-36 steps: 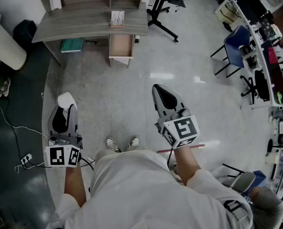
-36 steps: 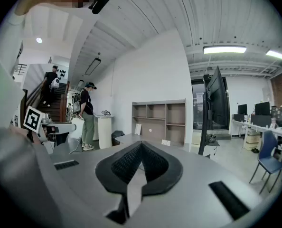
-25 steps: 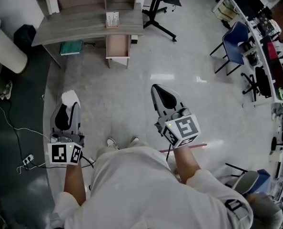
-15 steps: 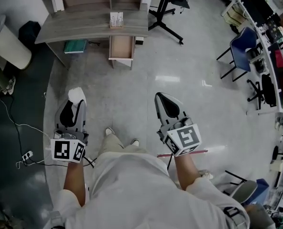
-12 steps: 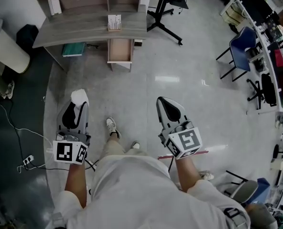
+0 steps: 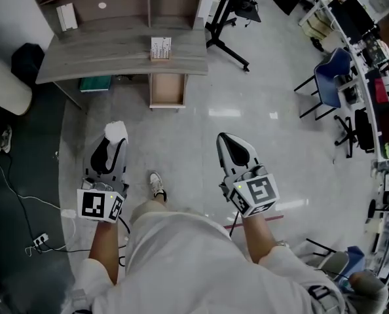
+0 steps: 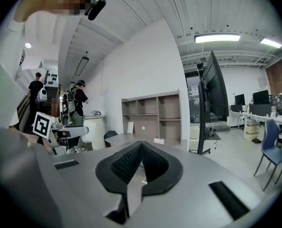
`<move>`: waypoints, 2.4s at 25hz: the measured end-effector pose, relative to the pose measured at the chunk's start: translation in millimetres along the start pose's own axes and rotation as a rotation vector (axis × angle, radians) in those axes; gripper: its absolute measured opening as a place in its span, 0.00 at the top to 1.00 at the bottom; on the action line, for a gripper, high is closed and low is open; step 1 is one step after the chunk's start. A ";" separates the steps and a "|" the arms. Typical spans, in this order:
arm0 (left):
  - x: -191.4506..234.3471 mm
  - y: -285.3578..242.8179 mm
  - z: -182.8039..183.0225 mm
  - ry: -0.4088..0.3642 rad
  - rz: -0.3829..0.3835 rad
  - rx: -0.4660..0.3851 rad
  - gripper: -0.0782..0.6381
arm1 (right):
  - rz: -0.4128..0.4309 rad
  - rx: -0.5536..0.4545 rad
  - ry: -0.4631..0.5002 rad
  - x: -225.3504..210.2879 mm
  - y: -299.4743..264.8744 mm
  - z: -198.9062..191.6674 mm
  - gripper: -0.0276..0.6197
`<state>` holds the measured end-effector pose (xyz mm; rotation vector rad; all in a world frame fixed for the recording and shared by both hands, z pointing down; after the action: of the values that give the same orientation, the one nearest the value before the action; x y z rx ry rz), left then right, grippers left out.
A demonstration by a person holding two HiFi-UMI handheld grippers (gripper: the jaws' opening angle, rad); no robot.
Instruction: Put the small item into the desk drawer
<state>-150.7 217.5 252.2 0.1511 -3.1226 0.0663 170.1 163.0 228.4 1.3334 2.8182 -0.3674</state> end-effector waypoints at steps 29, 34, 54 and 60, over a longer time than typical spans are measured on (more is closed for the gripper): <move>28.5 -178.6 -12.3 -0.024 -0.078 0.112 0.67 | -0.029 -0.004 -0.040 -125.0 -129.5 36.7 0.96; 23.7 -202.2 -27.9 -0.027 -0.061 0.152 0.67 | 0.019 0.019 -0.049 -141.3 -146.8 29.9 0.96; 8.8 -301.7 -183.2 -0.143 -0.211 0.393 0.67 | 0.080 0.165 -0.129 -169.9 -214.2 -68.5 0.96; 2.3 -333.4 -245.4 -0.205 -0.235 0.475 0.67 | 0.072 0.191 -0.167 -181.8 -227.3 -103.8 0.96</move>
<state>-117.6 -103.8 511.2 0.5586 -3.1925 0.8370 123.0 -92.7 395.4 1.3593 2.6467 -0.7264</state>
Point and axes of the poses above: the fingertips, and each gripper's own axes: y backward along the fingers, x to its left, z out of its top, the point moved 9 cm from there along y, backward along the fingers, and after that the axes turned 12 degrees about z, right-handed, at the moved point
